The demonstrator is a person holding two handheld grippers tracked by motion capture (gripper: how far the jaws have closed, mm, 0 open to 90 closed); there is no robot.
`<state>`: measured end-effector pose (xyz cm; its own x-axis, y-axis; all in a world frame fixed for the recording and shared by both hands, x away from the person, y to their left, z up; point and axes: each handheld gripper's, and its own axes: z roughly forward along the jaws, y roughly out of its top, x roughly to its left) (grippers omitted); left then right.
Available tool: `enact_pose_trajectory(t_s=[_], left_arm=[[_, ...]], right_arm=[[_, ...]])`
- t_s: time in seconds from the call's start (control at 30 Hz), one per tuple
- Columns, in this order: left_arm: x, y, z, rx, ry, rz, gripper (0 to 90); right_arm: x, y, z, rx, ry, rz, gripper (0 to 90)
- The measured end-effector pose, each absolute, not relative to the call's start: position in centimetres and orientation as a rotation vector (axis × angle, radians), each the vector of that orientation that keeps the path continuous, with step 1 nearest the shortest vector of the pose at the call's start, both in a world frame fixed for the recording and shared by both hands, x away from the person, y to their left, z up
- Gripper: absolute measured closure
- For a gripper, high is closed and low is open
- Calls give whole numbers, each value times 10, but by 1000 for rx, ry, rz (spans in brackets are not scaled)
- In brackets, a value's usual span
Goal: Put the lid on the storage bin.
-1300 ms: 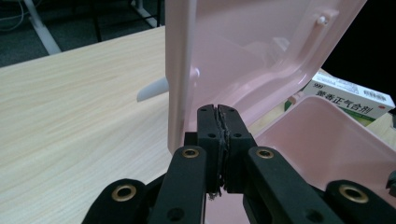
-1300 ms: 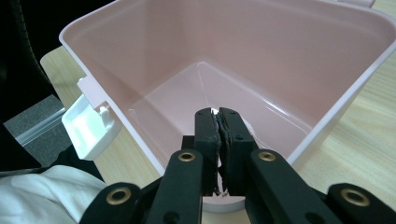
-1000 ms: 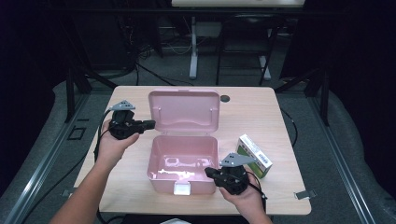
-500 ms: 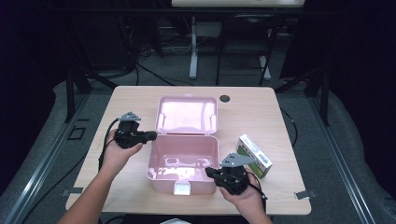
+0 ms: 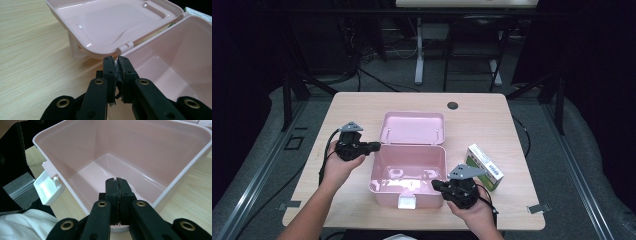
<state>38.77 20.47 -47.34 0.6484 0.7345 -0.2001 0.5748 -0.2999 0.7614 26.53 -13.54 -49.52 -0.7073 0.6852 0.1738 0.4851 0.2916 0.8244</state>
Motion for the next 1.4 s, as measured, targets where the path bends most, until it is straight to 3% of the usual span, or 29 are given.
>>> enact_pose_trajectory(t_s=[0.27,0.47,0.77,1.2,1.4], left_arm=[[387,205,-474,1990,1019,235,852],[387,206,-474,1981,1016,240,847],[377,218,-462,1959,970,243,673],[366,231,-452,1996,963,276,513],[365,234,-450,2011,968,281,484]], right_arm=[[264,-135,-494,1076,2360,1389,842],[262,-137,-480,1041,2334,1420,758],[271,-149,-461,1010,2364,1375,544],[290,-160,-451,1087,2375,1204,375],[298,-167,-449,1090,2399,1148,375]])
